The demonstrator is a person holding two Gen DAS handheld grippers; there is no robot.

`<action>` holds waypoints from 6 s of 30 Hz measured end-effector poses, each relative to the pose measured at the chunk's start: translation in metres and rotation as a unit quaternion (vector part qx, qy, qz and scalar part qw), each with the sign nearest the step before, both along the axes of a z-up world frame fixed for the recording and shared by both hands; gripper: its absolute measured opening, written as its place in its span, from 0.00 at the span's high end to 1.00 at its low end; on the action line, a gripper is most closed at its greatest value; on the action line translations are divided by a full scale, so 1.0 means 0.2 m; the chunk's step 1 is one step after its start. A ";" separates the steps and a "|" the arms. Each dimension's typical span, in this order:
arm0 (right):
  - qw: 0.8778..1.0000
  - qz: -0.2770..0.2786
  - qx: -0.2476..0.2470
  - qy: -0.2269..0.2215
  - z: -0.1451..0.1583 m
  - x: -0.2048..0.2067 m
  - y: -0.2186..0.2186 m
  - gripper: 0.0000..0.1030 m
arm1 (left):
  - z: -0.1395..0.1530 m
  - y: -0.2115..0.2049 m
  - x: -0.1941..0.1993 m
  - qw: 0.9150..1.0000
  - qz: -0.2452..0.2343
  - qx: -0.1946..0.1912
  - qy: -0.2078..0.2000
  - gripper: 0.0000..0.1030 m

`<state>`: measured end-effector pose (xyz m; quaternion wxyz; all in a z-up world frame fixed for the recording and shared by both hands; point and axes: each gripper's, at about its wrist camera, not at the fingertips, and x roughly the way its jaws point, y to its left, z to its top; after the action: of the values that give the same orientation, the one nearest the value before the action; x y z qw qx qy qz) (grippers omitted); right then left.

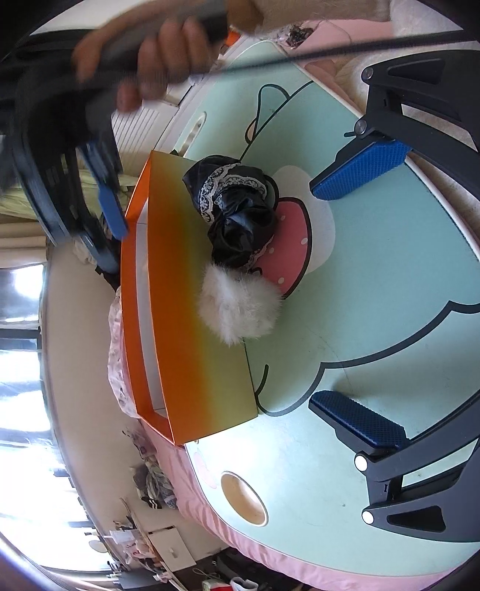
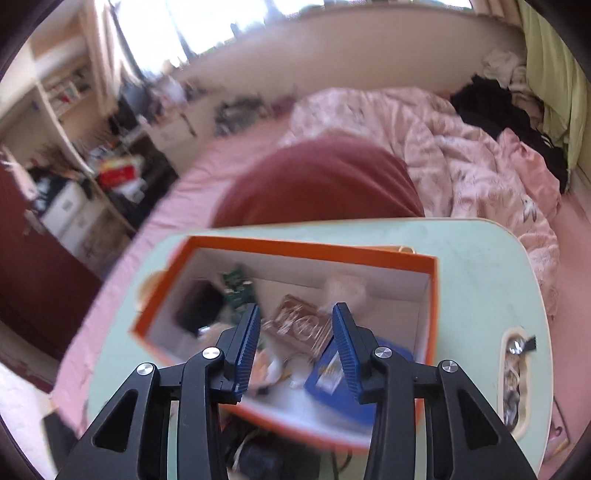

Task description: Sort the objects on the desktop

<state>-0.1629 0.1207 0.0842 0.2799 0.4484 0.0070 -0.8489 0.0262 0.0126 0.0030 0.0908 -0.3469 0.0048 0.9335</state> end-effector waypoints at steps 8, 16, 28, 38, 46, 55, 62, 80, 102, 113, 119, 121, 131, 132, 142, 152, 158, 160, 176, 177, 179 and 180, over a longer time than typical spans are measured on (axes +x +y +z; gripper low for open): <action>0.989 -0.049 0.141 -0.021 -0.21 -0.22 -0.17 0.70 | -0.01 0.01 0.01 1.000 -0.001 0.000 0.002 0.00; 0.994 -0.023 -0.011 0.109 0.12 0.18 0.12 0.71 | -0.01 0.03 0.01 1.000 -0.001 0.001 0.002 0.00; 0.998 -0.037 0.004 0.055 -0.30 0.48 0.34 0.70 | -0.01 0.00 0.00 1.000 -0.002 0.000 0.001 0.00; 0.986 -0.043 -0.013 0.158 -0.30 0.75 0.41 0.08 | -0.01 0.01 0.00 1.000 -0.002 0.000 0.001 0.00; 0.985 -0.041 0.053 0.161 -0.44 0.75 0.35 0.00 | -0.01 0.01 0.00 1.000 -0.003 0.000 0.000 0.00; 0.985 -0.041 0.049 0.163 -0.45 0.76 0.36 0.00 | 0.16 -0.01 0.03 1.000 -0.015 -0.021 0.003 0.00; 0.985 -0.041 0.046 0.164 -0.45 0.76 0.36 0.00 | 0.70 0.03 -0.16 0.997 -0.040 0.044 0.041 0.00; 0.984 -0.041 0.044 0.166 -0.44 0.78 0.35 0.00 | 0.16 0.23 -1.09 0.967 0.014 0.002 -0.255 0.26; 0.984 -0.041 0.043 0.166 -0.44 0.77 0.35 0.00 | 0.19 0.20 -1.18 0.970 -0.005 -0.043 -0.238 0.44; 0.984 -0.041 0.043 0.167 -0.45 0.76 0.35 0.00 | 0.32 0.12 -1.17 0.977 -0.023 0.027 -0.212 0.97; 0.984 -0.041 0.043 0.167 -0.45 0.76 0.35 0.00 | 0.34 0.22 -1.09 0.970 -0.009 -0.012 -0.244 0.22; 0.984 -0.041 0.043 0.167 -0.45 0.76 0.35 0.00 | 0.29 0.27 -1.06 0.966 -0.026 -0.033 -0.254 0.22; 0.984 -0.041 0.043 0.167 -0.45 0.76 0.35 0.00 | 0.18 0.15 -1.19 0.963 -0.019 -0.038 -0.267 0.50; 0.984 -0.041 0.043 0.167 -0.45 0.76 0.35 0.00 | 0.19 0.15 -1.18 0.963 -0.018 -0.049 -0.265 0.49; 0.984 -0.041 0.042 0.167 -0.45 0.76 0.35 0.00 | 0.15 0.27 -1.13 0.952 -0.052 -0.023 -0.302 0.36; 0.984 -0.042 0.041 0.168 -0.44 0.79 0.35 0.00 | 0.11 0.29 -1.18 0.963 -0.056 -0.029 -0.263 1.00; 0.984 -0.042 0.042 0.168 -0.44 0.79 0.35 0.00 | 0.21 0.22 -1.13 0.972 -0.077 0.069 -0.213 1.00; 0.984 -0.042 0.041 0.167 -0.44 0.79 0.34 0.00 | 0.24 0.20 -1.11 0.973 -0.073 0.057 -0.210 0.99; 0.984 -0.042 0.040 0.167 -0.44 0.80 0.34 0.00 | 0.13 0.37 -1.23 0.962 -0.014 0.051 -0.266 0.23; 0.984 -0.042 0.041 0.167 -0.44 0.79 0.33 0.00 | 0.12 0.38 -1.23 0.962 -0.013 0.053 -0.267 0.31; 0.984 -0.042 0.040 0.167 -0.44 0.79 0.33 0.00 | 0.12 0.38 -1.23 0.961 -0.031 0.068 -0.266 0.45; 0.984 -0.042 0.040 0.167 -0.44 0.79 0.33 0.00 | 0.12 0.37 -1.22 0.959 -0.039 0.079 -0.270 0.52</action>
<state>-0.0045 0.1869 -0.0045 0.2206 0.3111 0.0690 -0.9219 -0.2181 0.0876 0.0271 0.1519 -0.5775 -0.0806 0.7980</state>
